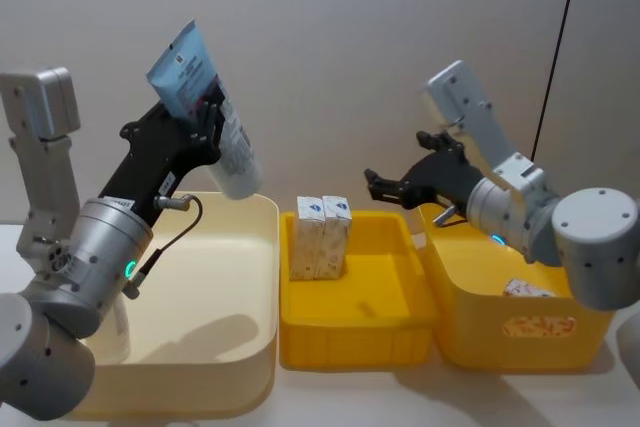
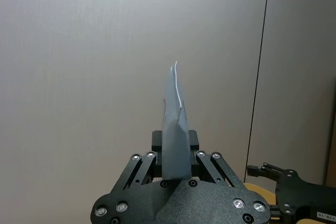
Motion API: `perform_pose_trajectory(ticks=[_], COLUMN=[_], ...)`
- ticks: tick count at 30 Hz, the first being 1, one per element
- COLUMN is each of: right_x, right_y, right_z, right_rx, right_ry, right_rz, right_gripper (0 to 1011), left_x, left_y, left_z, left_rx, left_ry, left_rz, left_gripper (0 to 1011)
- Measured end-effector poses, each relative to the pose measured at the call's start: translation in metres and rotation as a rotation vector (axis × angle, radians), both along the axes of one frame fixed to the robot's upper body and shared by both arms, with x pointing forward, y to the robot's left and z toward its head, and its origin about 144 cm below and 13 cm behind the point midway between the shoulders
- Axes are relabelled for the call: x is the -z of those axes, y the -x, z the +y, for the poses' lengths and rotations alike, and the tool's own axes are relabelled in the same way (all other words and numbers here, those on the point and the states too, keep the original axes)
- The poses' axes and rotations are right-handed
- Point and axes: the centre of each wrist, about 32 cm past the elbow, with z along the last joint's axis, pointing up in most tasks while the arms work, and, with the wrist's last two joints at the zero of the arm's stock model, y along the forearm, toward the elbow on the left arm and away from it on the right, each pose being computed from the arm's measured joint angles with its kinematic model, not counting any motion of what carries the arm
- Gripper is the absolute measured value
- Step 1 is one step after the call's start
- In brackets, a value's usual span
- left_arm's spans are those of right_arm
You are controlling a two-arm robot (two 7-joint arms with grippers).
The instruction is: Bimanual collaborative sorting of washing and personal care products
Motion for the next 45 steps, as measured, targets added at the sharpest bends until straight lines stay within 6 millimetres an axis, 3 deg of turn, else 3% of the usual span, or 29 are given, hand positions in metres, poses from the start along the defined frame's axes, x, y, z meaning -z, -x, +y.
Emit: perform_pose_trajectory(ticks=[15,27,45], right_x=[-0.002,-0.019,-0.034], right_y=[-0.011,-0.031,-0.046], right_z=[0.013,0.028,0.047], right_rx=[-0.224,-0.423,-0.531], right_ry=[0.193,0.325,0.269], right_rz=[-0.030,0.023,0.064], right_gripper=[1001,1001,1001], left_x=[0.001,0.003,0.005], left_y=[0.007,0.011,0.013], left_z=[0.004,0.007,0.008], left_rx=[-0.014,-0.021,-0.027], left_ry=[-0.017,-0.023,-0.026], left_rz=[-0.005,-0.003,0.005], left_gripper=[264,262,264])
